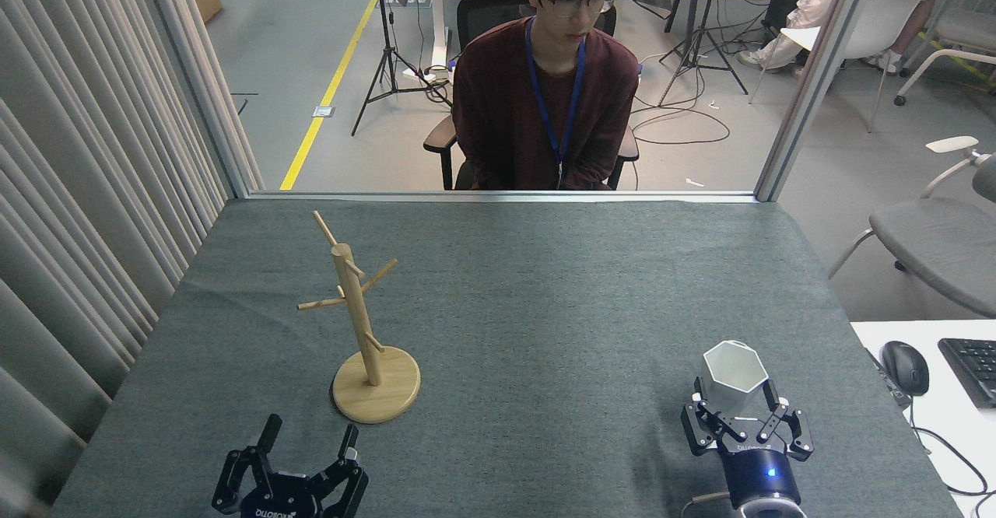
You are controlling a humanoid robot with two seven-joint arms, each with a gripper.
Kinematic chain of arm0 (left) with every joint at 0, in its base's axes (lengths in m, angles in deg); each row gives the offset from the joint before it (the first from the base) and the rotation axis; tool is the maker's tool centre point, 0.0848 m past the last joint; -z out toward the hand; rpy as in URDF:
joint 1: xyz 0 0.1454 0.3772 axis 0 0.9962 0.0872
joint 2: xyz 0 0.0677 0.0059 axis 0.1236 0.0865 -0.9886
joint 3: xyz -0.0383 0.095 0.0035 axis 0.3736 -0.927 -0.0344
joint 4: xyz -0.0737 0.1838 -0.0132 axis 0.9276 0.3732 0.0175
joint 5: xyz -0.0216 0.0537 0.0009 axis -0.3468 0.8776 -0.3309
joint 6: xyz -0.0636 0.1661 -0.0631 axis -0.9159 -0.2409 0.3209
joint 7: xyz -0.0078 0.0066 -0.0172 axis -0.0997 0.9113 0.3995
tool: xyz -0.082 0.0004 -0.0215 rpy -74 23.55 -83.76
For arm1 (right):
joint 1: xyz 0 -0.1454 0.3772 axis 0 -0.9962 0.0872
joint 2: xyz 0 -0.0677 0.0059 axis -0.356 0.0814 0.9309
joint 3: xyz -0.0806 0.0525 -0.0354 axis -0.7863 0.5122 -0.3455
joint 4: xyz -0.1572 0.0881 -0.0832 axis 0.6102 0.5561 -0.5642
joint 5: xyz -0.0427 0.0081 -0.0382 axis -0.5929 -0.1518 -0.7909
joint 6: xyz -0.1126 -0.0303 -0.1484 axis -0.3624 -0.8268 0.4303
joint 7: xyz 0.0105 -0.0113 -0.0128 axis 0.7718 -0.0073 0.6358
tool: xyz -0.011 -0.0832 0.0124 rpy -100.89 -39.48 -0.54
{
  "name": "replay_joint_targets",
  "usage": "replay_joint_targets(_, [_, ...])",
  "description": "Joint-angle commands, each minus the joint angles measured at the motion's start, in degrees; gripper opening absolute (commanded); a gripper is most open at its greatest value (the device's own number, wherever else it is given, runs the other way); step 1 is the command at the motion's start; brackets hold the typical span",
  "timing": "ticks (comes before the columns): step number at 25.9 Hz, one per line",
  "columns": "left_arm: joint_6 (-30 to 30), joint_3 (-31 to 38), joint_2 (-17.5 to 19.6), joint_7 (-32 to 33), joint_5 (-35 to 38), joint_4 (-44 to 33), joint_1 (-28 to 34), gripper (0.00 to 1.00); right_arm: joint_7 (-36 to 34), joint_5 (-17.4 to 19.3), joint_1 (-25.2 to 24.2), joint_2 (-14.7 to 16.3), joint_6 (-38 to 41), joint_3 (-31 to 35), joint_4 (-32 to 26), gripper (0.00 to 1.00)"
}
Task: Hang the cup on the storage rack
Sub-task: 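Move the right gripper to the white hexagonal cup and close on it, then lift the white cup with the right gripper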
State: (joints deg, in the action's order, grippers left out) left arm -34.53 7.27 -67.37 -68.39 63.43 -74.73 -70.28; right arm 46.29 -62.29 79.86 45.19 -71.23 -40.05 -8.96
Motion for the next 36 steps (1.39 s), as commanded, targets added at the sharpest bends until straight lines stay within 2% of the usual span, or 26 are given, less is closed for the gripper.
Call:
replay_joint_targets(1, [0.04, 0.0, 0.01, 0.03, 0.0, -0.03, -0.05, 1.0, -0.38, 0.0, 1.24, 0.18, 0.09, -0.02, 2.16, 0.99])
replay_joint_targets(11, [0.13, 0.09, 0.18, -0.06, 0.0, -0.12, 0.3, 1.0, -0.46, 0.53, 2.38, 1.94, 0.09, 0.07, 3.92, 0.99])
replay_joint_targets(20, [0.13, 0.18, 0.89, -0.06, 0.0, -0.56, 0.56, 1.0, -0.81, 0.53, 6.6, 1.59, 0.88, -0.1, 8.84, 0.99])
replay_joint_targets(24, [0.13, 0.44, 1.24, -0.06, 0.0, -1.09, 0.65, 1.0, -1.34, 0.0, 6.69, 1.24, 1.24, -0.28, 10.16, 0.99])
replay_joint_targets(26, [0.13, 0.44, 1.24, 0.03, 0.0, -1.18, 0.65, 1.0, -1.34, 0.18, 6.6, 1.24, 0.97, -1.33, 10.24, 0.97])
replay_joint_targets(27, [0.13, 0.44, 1.24, -0.06, 0.0, -1.26, 0.65, 1.0, -1.43, 0.26, 6.6, 1.24, 1.06, -1.33, 10.24, 0.91])
replay_joint_targets(28, [0.13, 0.44, 1.24, -0.06, 0.0, -1.26, 0.56, 1.0, -1.52, 0.44, 6.43, 1.24, 1.15, -1.33, 10.07, 0.84])
replay_joint_targets(30, [0.13, 0.44, 1.33, -0.06, -0.09, -1.18, 0.21, 1.0, -2.05, 0.44, 5.72, 1.15, 1.32, -1.33, 9.1, 0.76])
replay_joint_targets(33, [0.13, 0.18, 1.15, -0.06, 0.17, -0.39, -0.49, 1.0, -3.19, 0.62, 4.32, 1.32, 1.76, -1.07, 5.32, 0.74])
replay_joint_targets(36, [0.22, -0.62, 0.71, -2.08, 0.35, 2.34, -2.6, 1.0, -3.28, 0.7, 1.15, 1.5, 1.94, -0.72, -2.06, 0.71])
